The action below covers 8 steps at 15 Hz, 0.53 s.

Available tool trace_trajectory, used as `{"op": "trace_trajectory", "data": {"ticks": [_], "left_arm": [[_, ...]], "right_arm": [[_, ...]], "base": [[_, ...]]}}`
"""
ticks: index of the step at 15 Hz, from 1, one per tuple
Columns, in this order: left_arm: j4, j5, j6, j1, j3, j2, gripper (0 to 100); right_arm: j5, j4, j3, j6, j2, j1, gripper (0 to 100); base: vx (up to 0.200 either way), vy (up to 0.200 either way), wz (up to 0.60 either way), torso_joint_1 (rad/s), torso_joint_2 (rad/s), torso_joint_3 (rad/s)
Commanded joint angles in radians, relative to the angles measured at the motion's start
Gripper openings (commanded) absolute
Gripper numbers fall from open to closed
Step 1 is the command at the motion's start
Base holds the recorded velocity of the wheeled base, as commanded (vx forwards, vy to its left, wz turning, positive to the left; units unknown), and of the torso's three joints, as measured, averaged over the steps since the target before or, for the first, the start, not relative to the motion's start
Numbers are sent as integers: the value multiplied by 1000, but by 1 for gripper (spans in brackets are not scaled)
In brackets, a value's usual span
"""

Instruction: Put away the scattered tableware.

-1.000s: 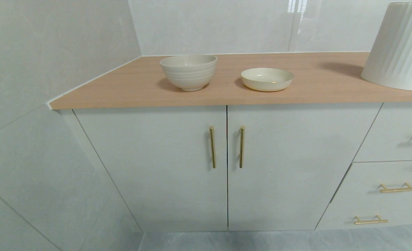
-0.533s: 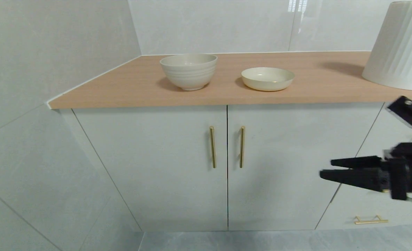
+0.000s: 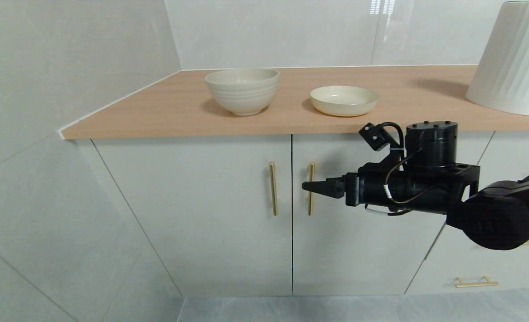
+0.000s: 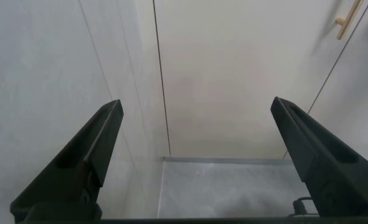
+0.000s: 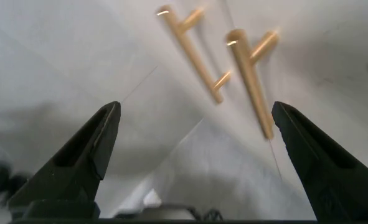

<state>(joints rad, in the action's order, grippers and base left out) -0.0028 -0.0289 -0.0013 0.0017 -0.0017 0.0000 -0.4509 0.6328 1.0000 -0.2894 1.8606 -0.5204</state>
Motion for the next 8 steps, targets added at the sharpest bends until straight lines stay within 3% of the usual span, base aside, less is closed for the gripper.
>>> {"op": "trace_trajectory", "data": {"ticks": [1,8], "left_arm": [[0,0,0,0,0,0,100],[0,0,0,0,0,0,100]], "right_arm": [[50,38,6,-10,91,-32,100],[90,146,9,-25,155,-75,100]], "base": [[0,0,0,0,0,0],[0,0,0,0,0,0]]}}
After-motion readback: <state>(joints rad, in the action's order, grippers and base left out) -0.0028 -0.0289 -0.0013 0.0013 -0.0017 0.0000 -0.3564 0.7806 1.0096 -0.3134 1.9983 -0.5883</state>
